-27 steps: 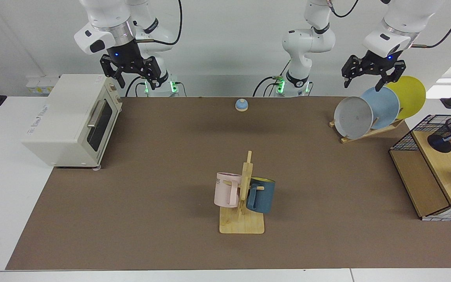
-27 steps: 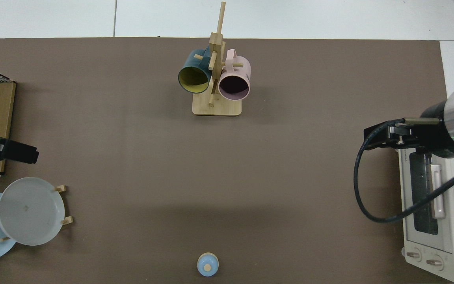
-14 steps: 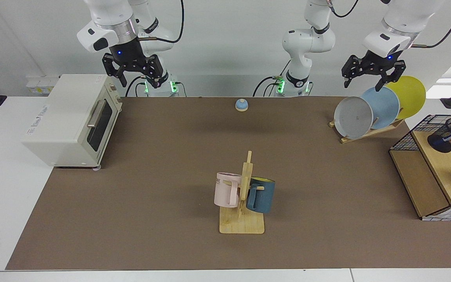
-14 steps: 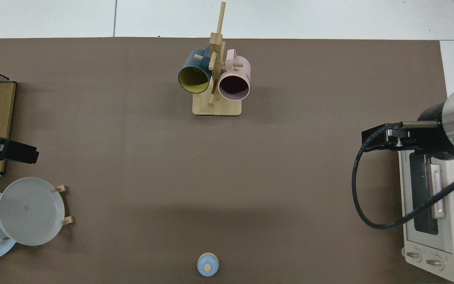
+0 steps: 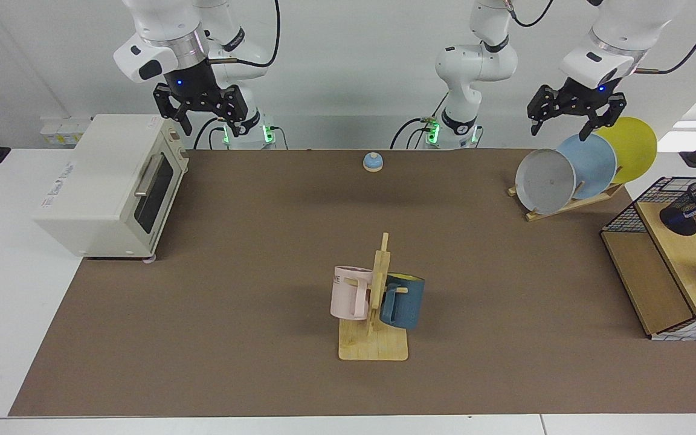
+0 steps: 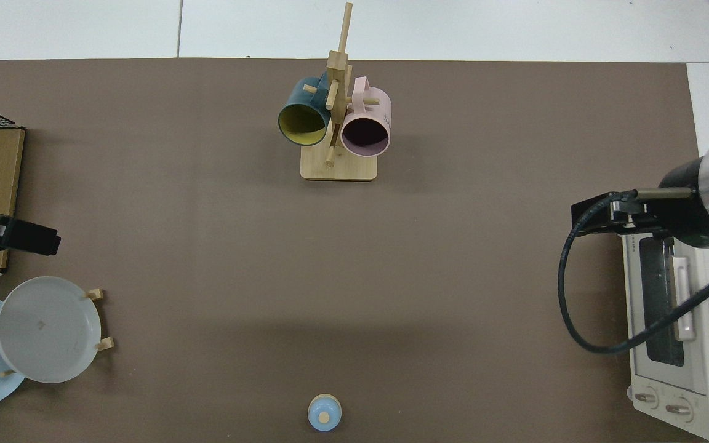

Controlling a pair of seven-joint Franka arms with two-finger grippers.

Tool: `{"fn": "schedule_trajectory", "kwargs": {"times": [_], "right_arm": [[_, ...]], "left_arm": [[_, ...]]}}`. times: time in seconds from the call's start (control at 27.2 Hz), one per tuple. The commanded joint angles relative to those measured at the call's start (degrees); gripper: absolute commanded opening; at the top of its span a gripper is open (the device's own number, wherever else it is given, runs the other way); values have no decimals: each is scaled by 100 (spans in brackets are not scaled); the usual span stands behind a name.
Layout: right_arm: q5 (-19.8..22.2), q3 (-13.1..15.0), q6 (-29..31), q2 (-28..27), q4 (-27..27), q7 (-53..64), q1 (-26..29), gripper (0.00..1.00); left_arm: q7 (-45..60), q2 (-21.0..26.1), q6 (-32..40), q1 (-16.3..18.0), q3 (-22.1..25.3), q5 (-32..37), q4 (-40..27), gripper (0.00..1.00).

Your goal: Put markers into pen holder

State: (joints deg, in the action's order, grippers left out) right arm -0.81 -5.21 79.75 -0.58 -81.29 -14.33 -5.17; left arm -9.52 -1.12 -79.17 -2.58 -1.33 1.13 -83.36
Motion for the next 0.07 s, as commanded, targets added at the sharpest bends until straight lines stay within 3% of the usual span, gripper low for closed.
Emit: {"fn": "schedule_trajectory", "kwargs": {"times": [0.0,0.04], "right_arm": [[-33,56,40,119,-159,360,-1,100],[-33,56,41,137,-176,378,-1,100]], "left_arm": [[38,42,104,12,-8,81,110,100],[38,42,104,12,-8,81,110,100]]}}
